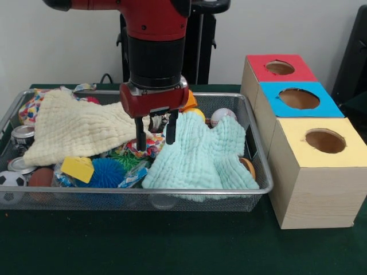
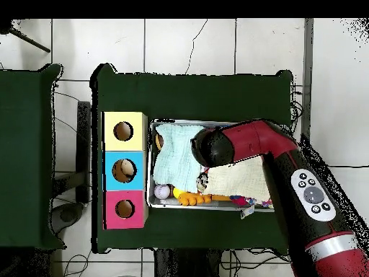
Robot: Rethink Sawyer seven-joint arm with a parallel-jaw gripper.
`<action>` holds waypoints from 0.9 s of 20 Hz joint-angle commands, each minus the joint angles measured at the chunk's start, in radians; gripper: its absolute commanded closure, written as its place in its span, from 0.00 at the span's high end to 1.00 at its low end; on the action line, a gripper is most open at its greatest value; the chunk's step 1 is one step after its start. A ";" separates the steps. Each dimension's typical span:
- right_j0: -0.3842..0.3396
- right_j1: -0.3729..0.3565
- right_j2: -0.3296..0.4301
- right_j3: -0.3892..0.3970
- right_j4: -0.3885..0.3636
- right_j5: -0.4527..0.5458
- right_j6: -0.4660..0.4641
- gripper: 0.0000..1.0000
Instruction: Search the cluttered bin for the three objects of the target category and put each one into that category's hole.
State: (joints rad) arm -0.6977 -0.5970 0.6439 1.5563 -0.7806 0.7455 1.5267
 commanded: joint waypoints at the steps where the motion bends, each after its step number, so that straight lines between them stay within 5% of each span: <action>1: -0.035 0.109 0.042 -0.086 -0.082 0.091 -0.435 1.00; 10: -0.004 0.149 -0.048 0.034 -0.186 -0.103 -0.177 1.00; 18: -0.020 0.137 -0.071 0.088 -0.217 -0.163 -0.173 1.00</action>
State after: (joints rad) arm -0.7065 -0.5121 0.6394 1.5365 -0.9104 0.5947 1.4786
